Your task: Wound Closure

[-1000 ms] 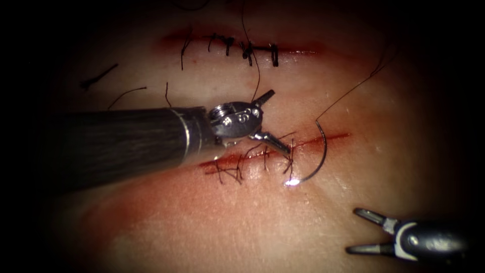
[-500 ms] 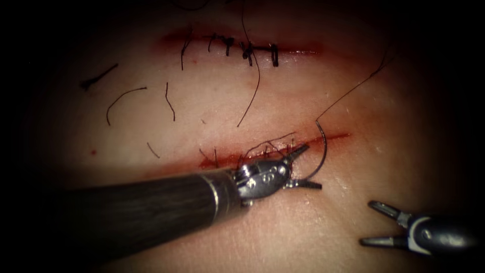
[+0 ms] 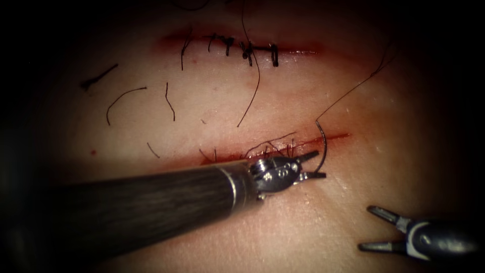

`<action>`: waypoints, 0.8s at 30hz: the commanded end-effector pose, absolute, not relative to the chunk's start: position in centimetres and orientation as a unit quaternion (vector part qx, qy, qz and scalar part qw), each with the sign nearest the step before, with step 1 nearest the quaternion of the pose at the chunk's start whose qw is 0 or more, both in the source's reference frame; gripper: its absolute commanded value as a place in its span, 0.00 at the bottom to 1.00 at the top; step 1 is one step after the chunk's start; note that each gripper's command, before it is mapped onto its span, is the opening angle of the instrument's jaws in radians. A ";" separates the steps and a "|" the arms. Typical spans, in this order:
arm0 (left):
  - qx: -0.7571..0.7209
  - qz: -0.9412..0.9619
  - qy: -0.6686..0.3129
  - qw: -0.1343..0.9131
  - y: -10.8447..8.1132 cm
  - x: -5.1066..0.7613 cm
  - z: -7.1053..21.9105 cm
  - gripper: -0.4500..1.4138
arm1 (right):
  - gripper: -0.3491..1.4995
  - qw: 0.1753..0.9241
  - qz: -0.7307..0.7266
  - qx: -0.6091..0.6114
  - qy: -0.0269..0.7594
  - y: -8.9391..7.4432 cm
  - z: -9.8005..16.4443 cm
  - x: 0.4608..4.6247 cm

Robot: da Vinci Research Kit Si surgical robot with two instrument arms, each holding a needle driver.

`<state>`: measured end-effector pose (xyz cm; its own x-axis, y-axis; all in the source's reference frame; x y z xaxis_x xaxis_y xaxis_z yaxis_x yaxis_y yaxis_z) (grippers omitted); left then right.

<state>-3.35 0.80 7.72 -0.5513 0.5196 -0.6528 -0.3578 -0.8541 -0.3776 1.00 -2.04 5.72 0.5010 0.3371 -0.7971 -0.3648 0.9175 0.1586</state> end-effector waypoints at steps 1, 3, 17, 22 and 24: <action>-0.396 0.878 -0.104 0.249 0.8 -3.40 7.8 0.52 | 0.92 0.866 0.203 -0.012 0.457 -2.1 5.8 1.08; -0.381 0.885 -0.108 0.246 0.7 -3.40 7.8 0.54 | 0.92 0.867 0.204 -0.013 0.454 -2.1 5.8 1.09; -0.337 0.906 -0.147 0.213 0.6 -3.54 8.0 0.50 | 0.93 0.868 0.201 -0.012 0.453 -2.2 5.8 1.14; -0.327 0.907 -0.149 0.221 0.6 -3.48 8.1 0.43 | 0.93 0.870 0.201 -0.010 0.451 -2.2 5.8 1.16; -0.325 0.906 -0.152 0.224 0.6 -3.43 8.0 0.30 | 0.92 0.872 0.200 -0.007 0.447 -2.1 5.8 1.16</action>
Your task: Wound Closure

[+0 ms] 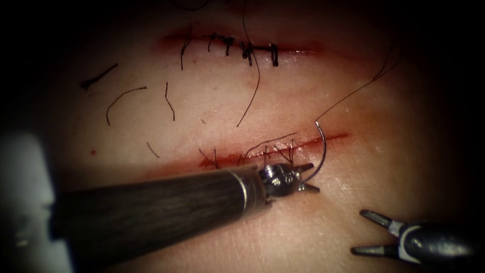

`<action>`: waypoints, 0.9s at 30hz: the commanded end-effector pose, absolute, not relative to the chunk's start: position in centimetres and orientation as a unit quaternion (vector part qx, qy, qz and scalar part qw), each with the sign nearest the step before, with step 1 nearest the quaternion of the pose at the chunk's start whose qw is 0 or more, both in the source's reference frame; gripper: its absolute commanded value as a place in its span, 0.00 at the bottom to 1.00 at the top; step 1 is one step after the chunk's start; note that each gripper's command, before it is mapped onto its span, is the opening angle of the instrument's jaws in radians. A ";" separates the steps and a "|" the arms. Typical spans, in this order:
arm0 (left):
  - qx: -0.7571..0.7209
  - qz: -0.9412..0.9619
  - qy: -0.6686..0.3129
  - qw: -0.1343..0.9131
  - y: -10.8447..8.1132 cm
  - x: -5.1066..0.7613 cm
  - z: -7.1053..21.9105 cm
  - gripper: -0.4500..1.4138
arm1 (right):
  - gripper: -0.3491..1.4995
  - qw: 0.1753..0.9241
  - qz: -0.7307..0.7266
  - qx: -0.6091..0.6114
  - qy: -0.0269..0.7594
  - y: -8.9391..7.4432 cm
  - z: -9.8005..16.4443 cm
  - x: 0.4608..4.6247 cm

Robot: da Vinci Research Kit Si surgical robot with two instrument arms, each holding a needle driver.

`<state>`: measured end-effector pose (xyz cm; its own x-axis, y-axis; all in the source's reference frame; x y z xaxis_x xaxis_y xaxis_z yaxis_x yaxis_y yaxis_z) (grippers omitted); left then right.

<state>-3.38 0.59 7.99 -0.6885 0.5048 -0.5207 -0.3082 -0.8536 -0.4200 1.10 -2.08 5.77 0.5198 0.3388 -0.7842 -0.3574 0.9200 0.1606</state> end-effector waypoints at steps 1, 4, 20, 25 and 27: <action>-0.324 0.907 -0.153 0.222 0.5 -3.40 8.0 0.18 | 0.92 0.873 0.200 -0.005 0.445 -2.1 5.8 1.16; -0.320 0.908 -0.150 0.225 0.5 -3.33 8.0 0.00 | 0.90 0.875 0.202 0.000 0.441 -2.0 5.7 1.15; -0.292 0.926 0.025 0.237 1.0 -3.32 7.1 0.05 | 0.87 0.840 0.400 0.020 0.366 -1.3 5.6 1.16; -0.276 0.933 0.104 0.208 1.0 -3.26 7.0 0.11 | 0.87 0.825 0.448 0.016 0.344 -1.1 5.8 1.22; -0.261 0.935 0.137 0.196 1.0 -3.23 7.1 0.10 | 0.87 0.819 0.467 0.016 0.334 -0.9 5.9 1.29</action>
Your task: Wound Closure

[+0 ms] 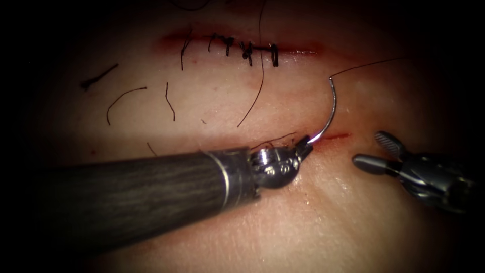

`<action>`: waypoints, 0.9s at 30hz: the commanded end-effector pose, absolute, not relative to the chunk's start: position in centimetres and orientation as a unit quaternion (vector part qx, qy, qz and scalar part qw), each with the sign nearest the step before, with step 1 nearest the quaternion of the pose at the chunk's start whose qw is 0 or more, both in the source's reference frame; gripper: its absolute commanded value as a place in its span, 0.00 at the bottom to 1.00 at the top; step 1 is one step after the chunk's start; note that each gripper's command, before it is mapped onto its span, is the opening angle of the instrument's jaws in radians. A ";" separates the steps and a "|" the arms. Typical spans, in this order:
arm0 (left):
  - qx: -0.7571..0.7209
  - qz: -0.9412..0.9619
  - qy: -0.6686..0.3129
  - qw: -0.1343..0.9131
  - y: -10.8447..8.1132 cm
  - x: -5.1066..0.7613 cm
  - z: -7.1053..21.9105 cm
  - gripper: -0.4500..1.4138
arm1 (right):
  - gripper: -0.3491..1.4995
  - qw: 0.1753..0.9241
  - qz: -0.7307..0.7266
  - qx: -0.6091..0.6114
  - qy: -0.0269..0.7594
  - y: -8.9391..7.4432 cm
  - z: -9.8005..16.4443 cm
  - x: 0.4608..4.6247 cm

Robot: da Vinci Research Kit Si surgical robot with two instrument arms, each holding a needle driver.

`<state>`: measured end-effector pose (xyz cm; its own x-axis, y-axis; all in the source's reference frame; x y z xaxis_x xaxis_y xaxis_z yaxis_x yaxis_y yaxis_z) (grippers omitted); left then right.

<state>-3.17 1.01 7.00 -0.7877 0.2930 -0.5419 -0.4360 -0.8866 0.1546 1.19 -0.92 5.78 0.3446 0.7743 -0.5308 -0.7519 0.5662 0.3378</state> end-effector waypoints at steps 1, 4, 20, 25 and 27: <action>-0.253 0.936 0.146 0.196 1.0 -3.22 7.1 0.11 | 0.87 0.818 0.469 0.016 0.332 -0.8 5.9 1.31; -0.224 0.940 0.173 0.191 1.0 -3.21 7.1 0.13 | 0.87 0.811 0.482 0.013 0.330 -0.6 5.9 1.41; -0.218 0.941 0.202 0.161 0.9 -3.25 7.0 0.08 | 0.85 0.800 0.509 0.029 0.316 -0.2 6.2 1.80; -0.224 0.941 0.200 0.157 0.9 -3.28 7.0 0.08 | 0.84 0.803 0.508 0.028 0.311 -0.1 6.4 1.80; -0.225 0.940 0.200 0.158 0.9 -3.28 7.0 0.08 | 0.84 0.804 0.507 0.028 0.309 -0.1 6.4 1.80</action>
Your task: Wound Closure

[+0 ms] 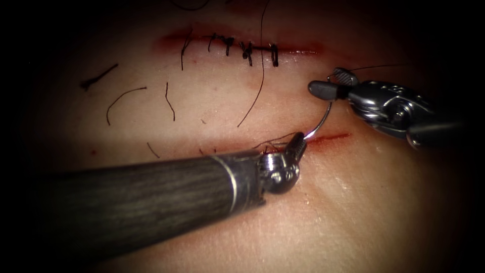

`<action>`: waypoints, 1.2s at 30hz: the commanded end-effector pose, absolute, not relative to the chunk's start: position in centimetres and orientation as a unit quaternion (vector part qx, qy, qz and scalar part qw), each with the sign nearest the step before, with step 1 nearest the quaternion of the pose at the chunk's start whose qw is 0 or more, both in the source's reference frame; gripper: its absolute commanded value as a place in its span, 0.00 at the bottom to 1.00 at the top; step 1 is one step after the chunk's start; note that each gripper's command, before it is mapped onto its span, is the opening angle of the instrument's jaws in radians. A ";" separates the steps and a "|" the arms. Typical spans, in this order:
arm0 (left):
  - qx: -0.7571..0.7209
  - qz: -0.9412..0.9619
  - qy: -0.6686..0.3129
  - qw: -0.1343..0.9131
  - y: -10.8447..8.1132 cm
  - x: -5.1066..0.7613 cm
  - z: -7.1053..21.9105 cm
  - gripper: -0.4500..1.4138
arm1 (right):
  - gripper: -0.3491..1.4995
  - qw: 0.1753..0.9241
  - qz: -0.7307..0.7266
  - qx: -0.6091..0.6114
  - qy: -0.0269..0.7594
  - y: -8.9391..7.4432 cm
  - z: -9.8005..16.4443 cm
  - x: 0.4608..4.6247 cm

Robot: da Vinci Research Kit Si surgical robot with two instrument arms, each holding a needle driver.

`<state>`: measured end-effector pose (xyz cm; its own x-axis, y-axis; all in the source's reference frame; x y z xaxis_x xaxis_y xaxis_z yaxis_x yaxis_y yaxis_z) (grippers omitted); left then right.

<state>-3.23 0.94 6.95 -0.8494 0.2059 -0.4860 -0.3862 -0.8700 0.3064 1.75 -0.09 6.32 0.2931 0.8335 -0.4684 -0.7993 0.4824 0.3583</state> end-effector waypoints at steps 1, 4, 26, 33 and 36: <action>-0.227 0.940 0.199 0.158 0.9 -3.29 7.0 0.08 | 0.84 0.805 0.506 0.028 0.308 -0.1 6.4 1.80; -0.229 0.941 0.198 0.153 0.9 -3.29 7.0 0.08 | 0.83 0.809 0.504 0.029 0.301 -0.2 6.5 1.84; -0.395 0.890 0.009 0.227 1.0 -3.25 6.7 0.77 | 0.00 0.809 0.478 0.012 0.341 -0.2 6.3 1.55; -0.464 0.818 -0.107 0.321 1.2 -2.99 6.3 0.68 | 0.00 0.811 0.433 0.037 0.392 -0.2 6.3 1.55; -0.494 0.783 -0.162 0.341 1.3 -2.86 6.2 0.67 | 0.00 0.807 0.382 0.062 0.446 -0.2 6.3 1.61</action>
<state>-2.74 1.37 6.15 -0.2512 0.7231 -0.6435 -0.3546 -0.6873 -0.6339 1.59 -0.19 6.23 0.3033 0.6469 -0.6997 -0.4967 0.7340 0.4632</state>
